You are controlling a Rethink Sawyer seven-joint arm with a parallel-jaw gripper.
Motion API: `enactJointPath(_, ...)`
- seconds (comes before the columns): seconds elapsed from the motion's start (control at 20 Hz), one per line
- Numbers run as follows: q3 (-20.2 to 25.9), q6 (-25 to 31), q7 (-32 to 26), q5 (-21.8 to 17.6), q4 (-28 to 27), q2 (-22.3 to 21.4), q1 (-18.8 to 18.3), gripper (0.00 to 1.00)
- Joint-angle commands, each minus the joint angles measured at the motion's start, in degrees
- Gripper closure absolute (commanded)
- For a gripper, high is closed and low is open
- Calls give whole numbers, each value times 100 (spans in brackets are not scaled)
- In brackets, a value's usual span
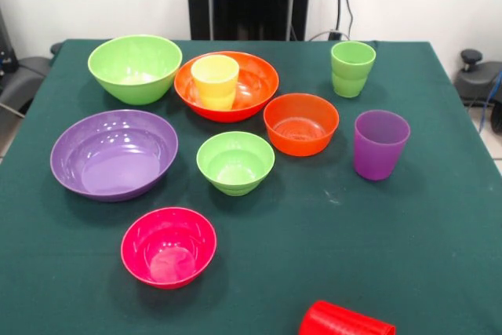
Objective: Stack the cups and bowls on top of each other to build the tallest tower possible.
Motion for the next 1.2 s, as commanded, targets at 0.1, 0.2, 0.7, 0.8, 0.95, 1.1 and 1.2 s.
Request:
enactJointPath(0.1,1711,-378,-2445,-1016,-478,85,77,0)
enactJointPath(0.2,1883,-397,-2406,-1211,-462,94,111,0)
enactJointPath(0.7,2874,-540,-2203,-2252,-321,194,361,0)
enactJointPath(0.8,2995,-559,-2169,-2386,-331,196,380,0)
enactJointPath(0.95,3244,-590,-2117,-2693,-305,204,442,0)
enactJointPath(1.1,3580,-653,-2093,-3056,-221,233,534,0)
enactJointPath(1.2,3873,-709,-2092,-3356,-125,257,631,0)
